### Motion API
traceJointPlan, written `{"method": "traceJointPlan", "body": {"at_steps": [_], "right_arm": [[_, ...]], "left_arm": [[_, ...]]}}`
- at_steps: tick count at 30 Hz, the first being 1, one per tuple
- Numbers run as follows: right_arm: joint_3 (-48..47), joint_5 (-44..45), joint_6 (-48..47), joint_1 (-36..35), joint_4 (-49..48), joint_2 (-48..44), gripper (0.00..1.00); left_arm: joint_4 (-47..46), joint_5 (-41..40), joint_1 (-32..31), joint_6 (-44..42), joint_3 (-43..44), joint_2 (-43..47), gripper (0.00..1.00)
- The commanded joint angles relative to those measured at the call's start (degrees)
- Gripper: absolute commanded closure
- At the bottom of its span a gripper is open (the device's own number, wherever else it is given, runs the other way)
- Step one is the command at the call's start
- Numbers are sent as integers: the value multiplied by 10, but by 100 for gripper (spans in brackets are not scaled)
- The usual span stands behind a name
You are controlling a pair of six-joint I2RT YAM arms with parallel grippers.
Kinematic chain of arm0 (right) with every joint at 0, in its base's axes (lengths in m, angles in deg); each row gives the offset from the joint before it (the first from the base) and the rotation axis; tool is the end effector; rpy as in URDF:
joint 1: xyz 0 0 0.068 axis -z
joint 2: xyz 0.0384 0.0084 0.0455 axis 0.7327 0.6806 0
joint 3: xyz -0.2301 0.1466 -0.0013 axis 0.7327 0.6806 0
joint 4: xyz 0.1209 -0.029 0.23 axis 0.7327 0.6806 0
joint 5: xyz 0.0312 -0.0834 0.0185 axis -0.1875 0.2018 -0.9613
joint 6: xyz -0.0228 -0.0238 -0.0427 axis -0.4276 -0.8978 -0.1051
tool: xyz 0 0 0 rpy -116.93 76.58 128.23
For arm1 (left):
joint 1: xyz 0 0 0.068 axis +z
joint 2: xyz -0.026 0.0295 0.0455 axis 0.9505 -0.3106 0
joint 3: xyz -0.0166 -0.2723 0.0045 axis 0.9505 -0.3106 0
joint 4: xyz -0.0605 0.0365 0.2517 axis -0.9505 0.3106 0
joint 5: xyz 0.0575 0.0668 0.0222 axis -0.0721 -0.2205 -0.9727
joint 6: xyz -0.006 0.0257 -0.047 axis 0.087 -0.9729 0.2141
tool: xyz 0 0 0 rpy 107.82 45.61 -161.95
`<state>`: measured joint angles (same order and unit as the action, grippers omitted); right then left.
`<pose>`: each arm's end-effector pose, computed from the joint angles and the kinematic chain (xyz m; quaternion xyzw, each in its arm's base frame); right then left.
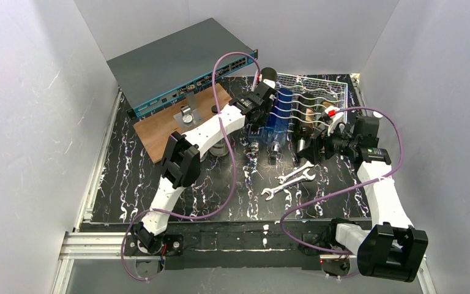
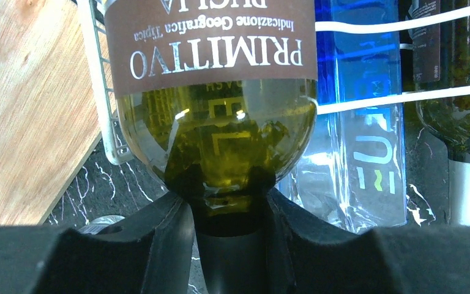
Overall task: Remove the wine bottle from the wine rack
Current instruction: Pick up the wine bottle from the wine rack.
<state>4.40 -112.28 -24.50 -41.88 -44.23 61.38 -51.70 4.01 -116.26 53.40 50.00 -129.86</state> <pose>0.2247 0.0046 0.2840 -0.2850 0.7971 0.2367 0.4769 0.3824 -0.3580 0.2704 0.1587 0.8884 -0.0746 0.4243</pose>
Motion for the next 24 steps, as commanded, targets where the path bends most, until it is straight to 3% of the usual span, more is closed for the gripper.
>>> {"method": "traceJointPlan", "body": {"at_steps": [1, 3, 24], "right_arm": [[-1, 1, -10, 1, -9, -13, 1], [-1, 1, -11, 1, -8, -14, 2], [0, 4, -14, 0, -8, -12, 2]], "left_arm": [[-8, 2, 2, -15, 12, -2, 89], [-8, 3, 2, -17, 13, 2, 100], [-119, 11, -8, -83, -31, 103, 100]]}}
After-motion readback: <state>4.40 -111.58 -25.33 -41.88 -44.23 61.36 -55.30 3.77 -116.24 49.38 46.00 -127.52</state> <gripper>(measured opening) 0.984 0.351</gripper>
